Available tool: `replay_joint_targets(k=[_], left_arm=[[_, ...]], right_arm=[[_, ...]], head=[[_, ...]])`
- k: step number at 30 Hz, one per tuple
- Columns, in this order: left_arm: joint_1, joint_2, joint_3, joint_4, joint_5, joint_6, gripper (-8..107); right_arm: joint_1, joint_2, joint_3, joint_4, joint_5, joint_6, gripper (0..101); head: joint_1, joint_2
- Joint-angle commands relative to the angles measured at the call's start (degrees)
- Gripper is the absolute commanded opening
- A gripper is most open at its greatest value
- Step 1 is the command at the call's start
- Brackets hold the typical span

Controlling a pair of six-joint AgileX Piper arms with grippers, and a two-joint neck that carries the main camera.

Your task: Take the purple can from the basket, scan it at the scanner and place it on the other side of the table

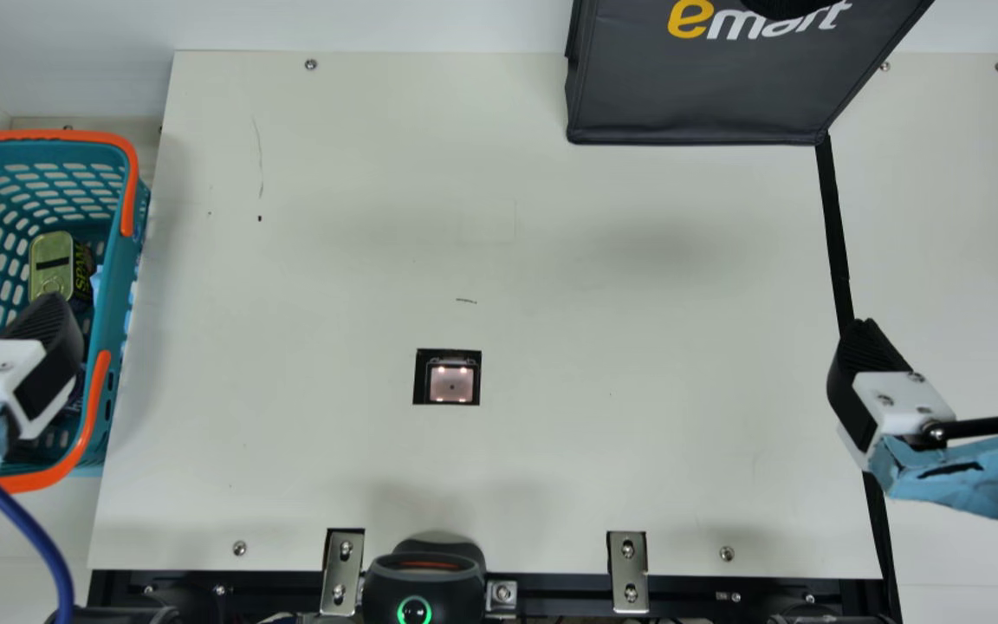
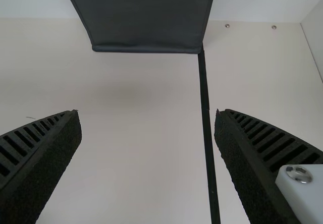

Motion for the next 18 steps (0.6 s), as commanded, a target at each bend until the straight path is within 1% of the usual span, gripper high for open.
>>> replay_joint_targets(k=[1,15,18], left_arm=[[0.00,0.00,0.00,0.00,0.00,0.00,90],[0.00,0.00,0.00,0.00,0.00,0.00,90],[0.00,0.00,0.00,0.00,0.00,0.00,90]], right_arm=[[0.00,0.00,0.00,0.00,0.00,0.00,95],[0.00,0.00,0.00,0.00,0.00,0.00,95],[0.00,0.00,0.00,0.00,0.00,0.00,95]], head=[[-1.75,1.26],[-1.75,19.91],[-1.75,19.91]])
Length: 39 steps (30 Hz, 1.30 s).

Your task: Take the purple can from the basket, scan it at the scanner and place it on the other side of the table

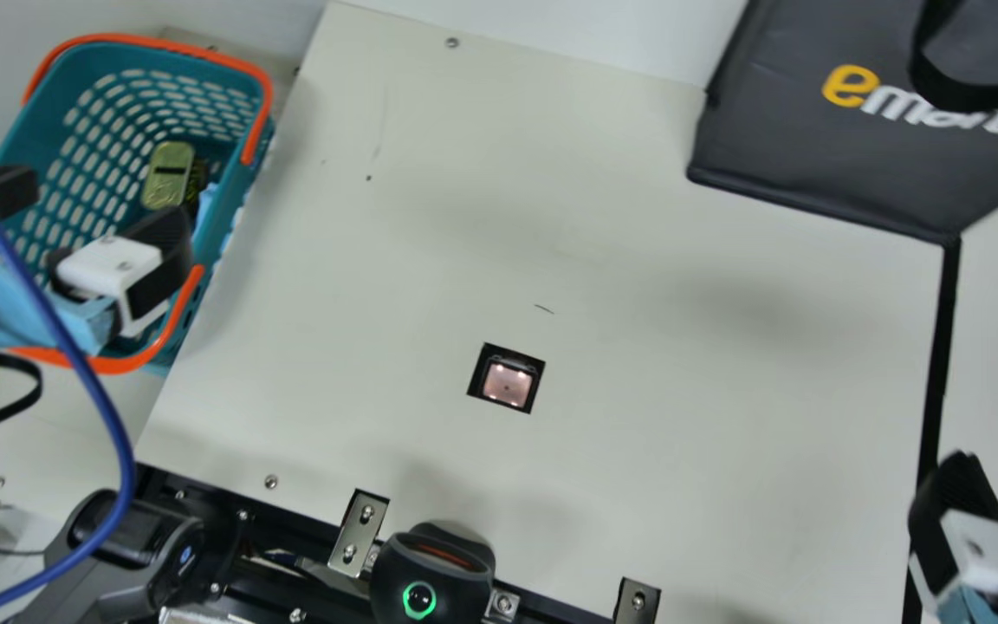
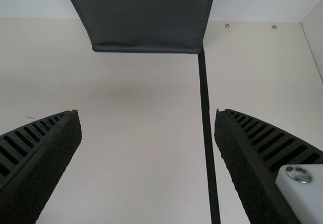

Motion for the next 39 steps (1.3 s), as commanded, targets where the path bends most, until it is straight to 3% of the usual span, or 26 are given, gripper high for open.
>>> replay_joint_targets(k=[1,15,30,39], left_arm=[[0.00,0.00,0.00,0.00,0.00,0.00,90],[1.94,0.37,0.06,0.86,-0.35,-1.75,90],[18.19,2.18,0.70,3.08,-1.12,-11.35,90],[27.69,8.08,-1.25,1.40,-1.40,-5.00,90]], right_arm=[[0.00,0.00,0.00,0.00,0.00,0.00,95],[0.00,0.00,0.00,0.00,0.00,0.00,95],[0.00,0.00,0.00,0.00,0.00,0.00,95],[0.00,0.00,0.00,0.00,0.00,0.00,95]], head=[[-1.66,0.67],[-1.66,0.67],[-1.66,0.67],[-1.66,0.67]])
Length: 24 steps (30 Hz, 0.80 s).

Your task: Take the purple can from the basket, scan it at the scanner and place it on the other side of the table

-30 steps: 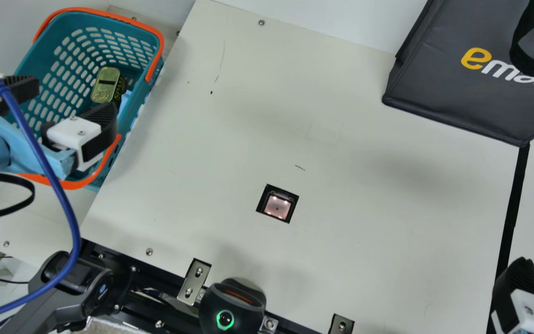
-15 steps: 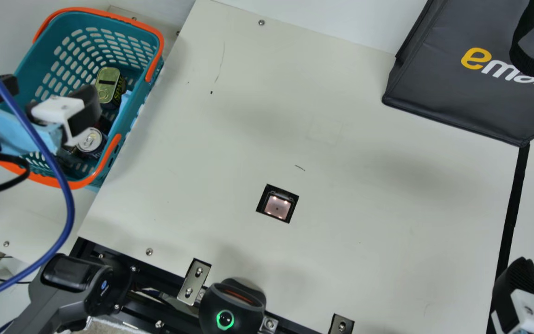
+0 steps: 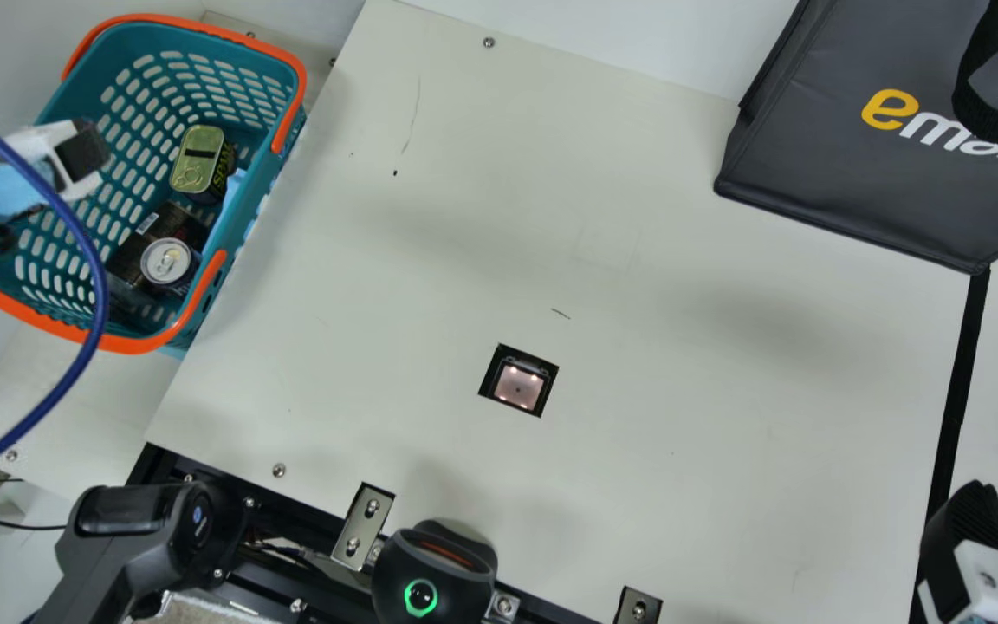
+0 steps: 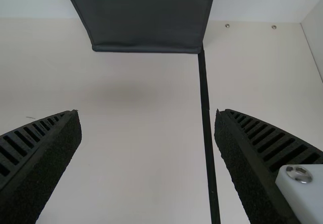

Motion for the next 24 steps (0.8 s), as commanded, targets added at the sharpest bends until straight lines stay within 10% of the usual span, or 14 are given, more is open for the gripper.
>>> replay_joint_targets(k=[1,24], left_arm=[[3.34,2.51,-1.13,-1.36,0.07,3.69,90],[17.73,28.29,-14.18,-11.86,1.88,33.07,90]], right_arm=[[0.00,0.00,0.00,0.00,0.00,0.00,95],[0.00,0.00,0.00,0.00,0.00,0.00,95]], head=[[-1.66,0.23],[-1.66,0.23]])
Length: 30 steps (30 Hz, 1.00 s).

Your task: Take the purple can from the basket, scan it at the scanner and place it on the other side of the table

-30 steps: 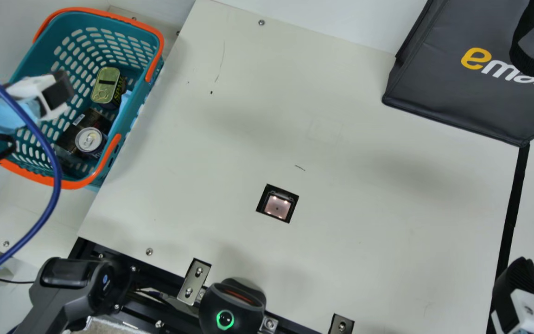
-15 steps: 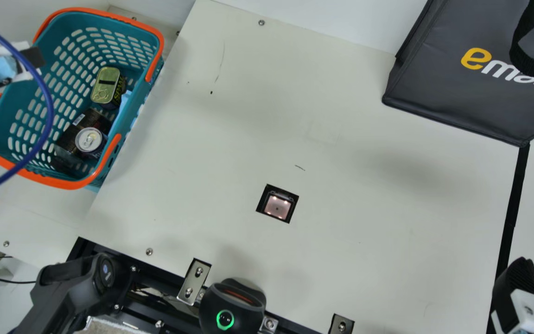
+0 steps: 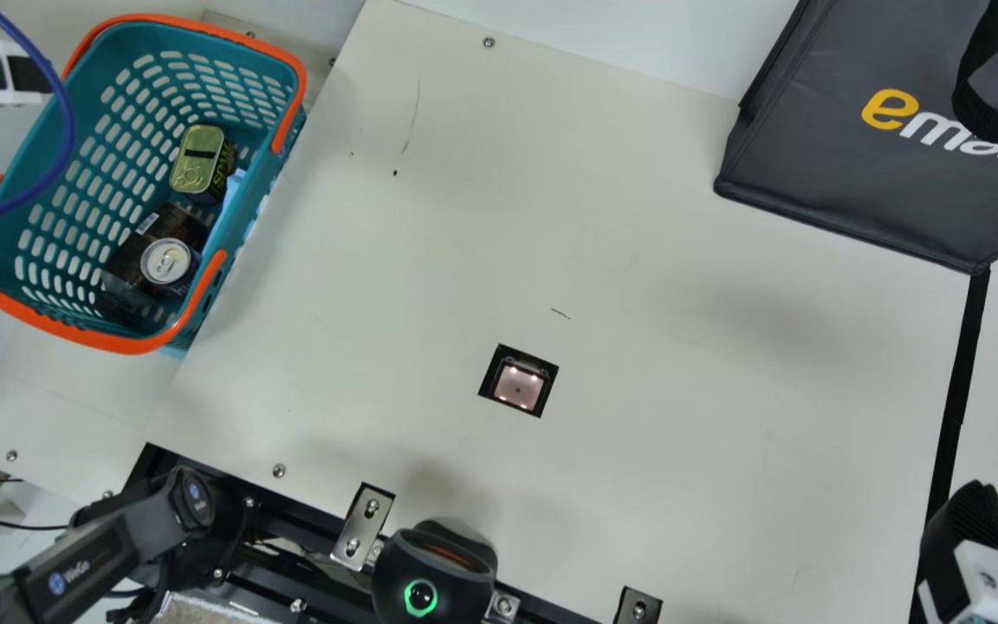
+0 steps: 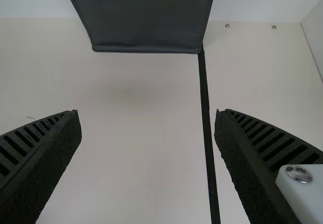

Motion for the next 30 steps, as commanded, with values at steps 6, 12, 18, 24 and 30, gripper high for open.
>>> replay_joint_targets(k=[6,12,18,24,30], left_arm=[[-2.11,6.35,-1.09,0.71,0.03,1.40,90],[-3.83,11.13,-2.18,1.31,0.03,1.49,90],[-5.13,15.07,-2.23,1.88,-1.06,0.96,90],[-5.97,17.74,-0.86,2.24,-2.98,-0.08,90],[-6.67,19.42,1.38,2.70,-5.09,-1.26,90]], right_arm=[[0.00,0.00,0.00,0.00,0.00,0.00,95],[0.00,0.00,0.00,0.00,0.00,0.00,95],[0.00,0.00,0.00,0.00,0.00,0.00,95],[0.00,0.00,0.00,0.00,0.00,0.00,95],[0.00,0.00,0.00,0.00,0.00,0.00,95]], head=[[-1.75,0.23],[-1.75,0.23],[-1.75,0.23],[-1.75,0.23],[-1.75,0.23]])
